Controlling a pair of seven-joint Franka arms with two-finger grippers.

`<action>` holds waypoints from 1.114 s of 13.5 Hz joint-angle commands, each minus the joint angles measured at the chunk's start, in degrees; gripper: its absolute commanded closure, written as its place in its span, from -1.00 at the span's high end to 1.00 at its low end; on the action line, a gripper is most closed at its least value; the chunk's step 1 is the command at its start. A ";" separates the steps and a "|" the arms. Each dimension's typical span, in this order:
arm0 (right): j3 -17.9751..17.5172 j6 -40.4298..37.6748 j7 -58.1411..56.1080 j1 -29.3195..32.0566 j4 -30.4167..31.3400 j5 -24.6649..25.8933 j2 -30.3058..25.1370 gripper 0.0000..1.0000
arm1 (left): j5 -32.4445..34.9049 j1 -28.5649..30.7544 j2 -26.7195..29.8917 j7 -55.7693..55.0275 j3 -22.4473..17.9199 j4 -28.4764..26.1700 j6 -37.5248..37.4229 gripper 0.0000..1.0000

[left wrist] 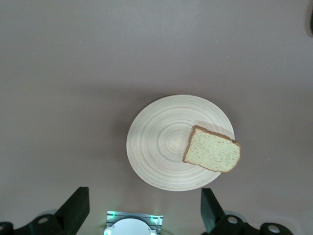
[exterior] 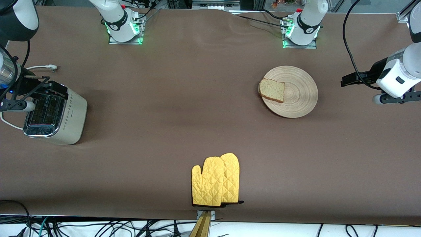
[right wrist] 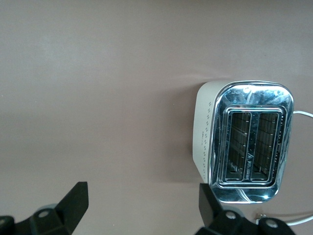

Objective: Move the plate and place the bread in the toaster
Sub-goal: 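Reach the left gripper toward the rim of the wooden plate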

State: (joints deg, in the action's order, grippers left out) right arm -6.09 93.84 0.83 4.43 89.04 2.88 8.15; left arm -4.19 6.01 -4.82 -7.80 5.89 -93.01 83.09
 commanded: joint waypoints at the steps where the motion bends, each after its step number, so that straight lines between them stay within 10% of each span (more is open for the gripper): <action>1: -0.24 -0.33 0.57 0.32 -1.33 0.02 0.55 1.00 | -6.06 4.16 -2.12 0.42 -0.09 1.87 -1.44 1.00; 15: -0.24 -0.33 0.57 0.32 -1.33 -0.07 0.63 1.00 | -28.40 27.28 -10.39 27.55 -0.09 -2.52 -0.12 1.00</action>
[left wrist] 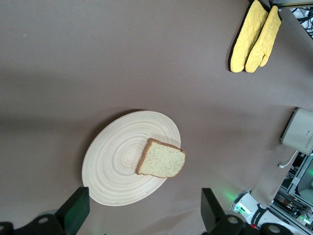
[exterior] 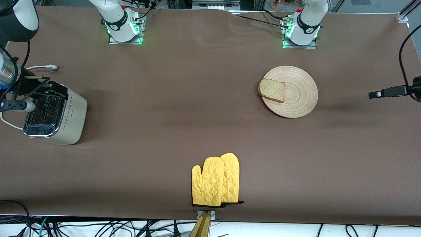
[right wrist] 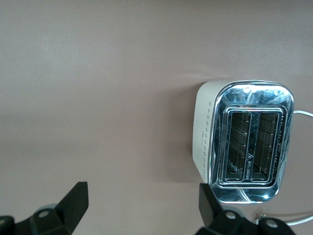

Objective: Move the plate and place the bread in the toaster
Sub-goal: 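Reach the left gripper toward the rim of the wooden plate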

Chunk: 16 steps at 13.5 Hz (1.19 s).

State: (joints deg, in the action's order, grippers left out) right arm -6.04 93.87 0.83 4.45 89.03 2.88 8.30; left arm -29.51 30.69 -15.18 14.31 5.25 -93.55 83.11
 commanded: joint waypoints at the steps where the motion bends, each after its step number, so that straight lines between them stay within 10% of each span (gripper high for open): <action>1: -0.28 -0.35 0.57 0.30 -1.32 0.01 0.49 1.00 | -5.71 4.45 -0.90 7.99 0.55 -3.21 -0.14 1.00; 16: -0.28 -0.26 0.66 0.30 -1.41 -0.07 0.58 1.00 | -23.13 13.61 -16.37 53.86 0.99 -26.32 9.50 0.85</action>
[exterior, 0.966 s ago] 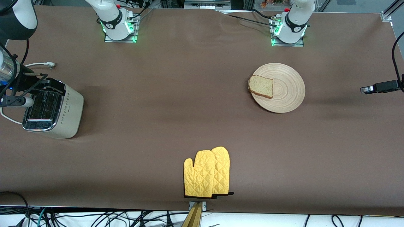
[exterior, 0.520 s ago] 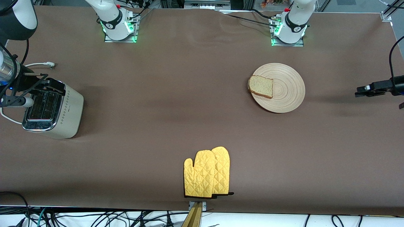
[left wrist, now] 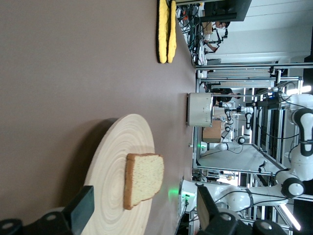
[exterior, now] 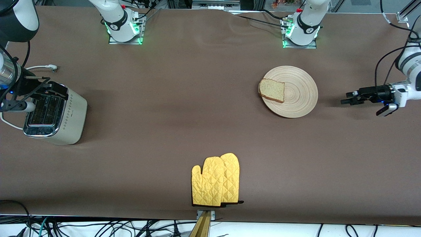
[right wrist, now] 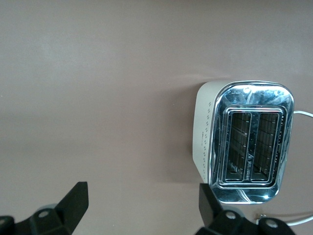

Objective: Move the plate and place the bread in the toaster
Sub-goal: 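Reach the left gripper toward the rim of the wooden plate, then grasp the wooden plate rim with the left gripper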

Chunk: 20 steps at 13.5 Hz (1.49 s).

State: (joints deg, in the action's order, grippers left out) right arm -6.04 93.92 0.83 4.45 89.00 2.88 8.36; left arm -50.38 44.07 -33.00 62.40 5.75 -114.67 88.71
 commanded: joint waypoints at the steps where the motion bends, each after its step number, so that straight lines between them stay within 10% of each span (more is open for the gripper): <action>1: -0.29 -0.31 0.66 0.30 -1.37 -0.07 0.52 1.00 | -4.00 0.22 1.10 7.89 0.49 -7.04 4.70 0.85; 13: -0.20 -0.31 0.57 0.30 -1.37 -0.07 0.69 1.00 | -5.87 -4.78 -2.95 16.87 0.31 -13.03 8.84 0.67; 14: -0.20 -0.31 0.66 0.30 -1.37 -0.07 0.69 1.00 | -5.60 -5.22 -2.95 16.87 0.31 -13.21 8.84 0.55; 16: -0.20 -0.31 0.66 0.30 -1.37 -0.07 0.69 1.00 | -0.80 -5.31 -2.60 16.61 0.22 -12.60 8.93 -0.34; 20: -0.20 -0.22 0.66 0.30 -1.37 -0.07 0.69 1.00 | 1.52 -5.05 -2.24 16.26 -0.04 -11.98 9.72 -1.00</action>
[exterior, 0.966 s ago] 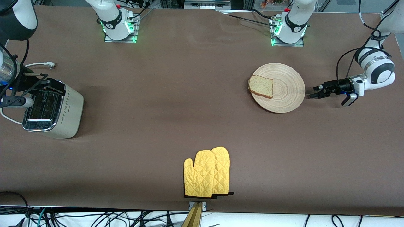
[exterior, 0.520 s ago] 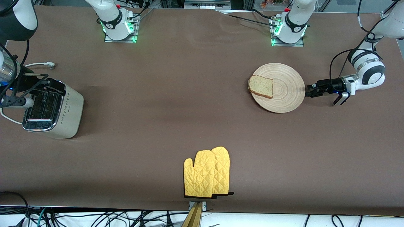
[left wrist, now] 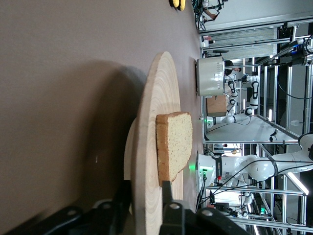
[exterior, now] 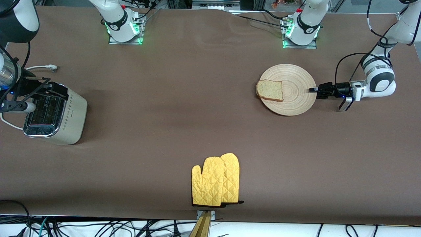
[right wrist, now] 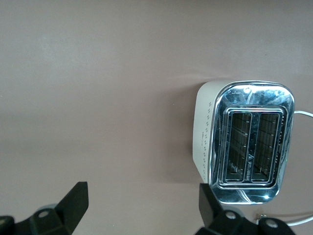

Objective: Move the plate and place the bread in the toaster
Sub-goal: 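Grasp the wooden plate rim with the left gripper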

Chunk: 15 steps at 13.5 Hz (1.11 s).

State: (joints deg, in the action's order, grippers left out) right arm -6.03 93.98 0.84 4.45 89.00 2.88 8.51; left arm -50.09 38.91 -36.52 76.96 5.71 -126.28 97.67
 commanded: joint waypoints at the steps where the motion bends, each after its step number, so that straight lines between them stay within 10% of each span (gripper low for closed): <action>1: -0.21 -0.29 0.66 0.30 -1.37 -0.07 0.63 1.00 | 1.22 0.38 1.28 1.87 0.00 -0.03 0.68 -1.00; 8: -0.21 -0.37 1.10 0.30 -1.72 -0.07 0.63 1.00 | 3.51 -0.14 6.27 -9.07 2.10 2.52 0.15 -1.00; 15: -0.13 -0.29 1.36 0.38 -2.60 -0.07 1.24 1.00 | -5.35 -0.41 7.00 -38.71 28.36 7.89 9.61 -1.00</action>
State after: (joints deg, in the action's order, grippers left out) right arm -5.92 94.10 1.55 4.50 88.20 2.88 8.72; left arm -51.56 37.99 -29.55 41.94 29.43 -118.15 104.46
